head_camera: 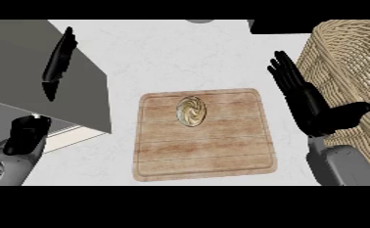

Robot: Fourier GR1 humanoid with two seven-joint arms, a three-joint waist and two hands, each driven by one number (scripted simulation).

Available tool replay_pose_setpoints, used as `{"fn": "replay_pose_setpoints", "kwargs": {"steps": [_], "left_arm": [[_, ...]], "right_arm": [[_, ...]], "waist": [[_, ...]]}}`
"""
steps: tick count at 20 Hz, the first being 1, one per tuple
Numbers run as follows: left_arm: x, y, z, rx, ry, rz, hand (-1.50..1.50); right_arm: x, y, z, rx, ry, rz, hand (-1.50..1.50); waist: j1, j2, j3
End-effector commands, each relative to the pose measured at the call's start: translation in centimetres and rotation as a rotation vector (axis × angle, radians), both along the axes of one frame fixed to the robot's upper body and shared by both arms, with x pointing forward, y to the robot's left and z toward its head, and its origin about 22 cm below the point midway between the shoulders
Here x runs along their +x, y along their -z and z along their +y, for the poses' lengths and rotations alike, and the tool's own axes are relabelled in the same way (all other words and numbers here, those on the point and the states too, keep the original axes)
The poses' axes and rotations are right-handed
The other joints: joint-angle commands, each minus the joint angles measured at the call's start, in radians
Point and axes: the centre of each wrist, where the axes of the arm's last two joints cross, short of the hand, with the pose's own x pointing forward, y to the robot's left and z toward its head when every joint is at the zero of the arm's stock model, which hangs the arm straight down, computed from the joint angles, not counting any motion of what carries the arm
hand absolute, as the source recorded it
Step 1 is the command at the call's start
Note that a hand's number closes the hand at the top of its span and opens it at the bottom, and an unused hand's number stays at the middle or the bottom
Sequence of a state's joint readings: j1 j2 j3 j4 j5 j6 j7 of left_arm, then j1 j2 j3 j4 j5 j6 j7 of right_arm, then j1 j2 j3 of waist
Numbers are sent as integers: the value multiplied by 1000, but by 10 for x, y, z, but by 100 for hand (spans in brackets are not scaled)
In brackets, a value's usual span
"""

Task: Pick the cupcake from the cutting board and place it in the basket

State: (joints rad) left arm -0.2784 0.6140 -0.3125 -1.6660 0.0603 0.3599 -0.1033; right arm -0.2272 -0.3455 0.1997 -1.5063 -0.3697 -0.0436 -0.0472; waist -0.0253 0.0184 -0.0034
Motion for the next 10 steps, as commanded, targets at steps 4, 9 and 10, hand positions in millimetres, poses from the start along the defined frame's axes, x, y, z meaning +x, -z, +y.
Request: {"fn": "replay_pose_setpoints", "kwargs": {"steps": [4,9,10], "left_arm": [[-8,39,-30,-27,24,212,0],[-20,71,-33,-128,-17,456,0],[-20,79,-23,-148,-76,524,0]], "right_arm": [[19,-7,65,227,-405,-49,150],[8,-52,133,618,-827,-388,150],[8,-51,124,617,-841,-460,-150]], "waist": [[147,38,9],[171,38,18],[125,23,14]]}}
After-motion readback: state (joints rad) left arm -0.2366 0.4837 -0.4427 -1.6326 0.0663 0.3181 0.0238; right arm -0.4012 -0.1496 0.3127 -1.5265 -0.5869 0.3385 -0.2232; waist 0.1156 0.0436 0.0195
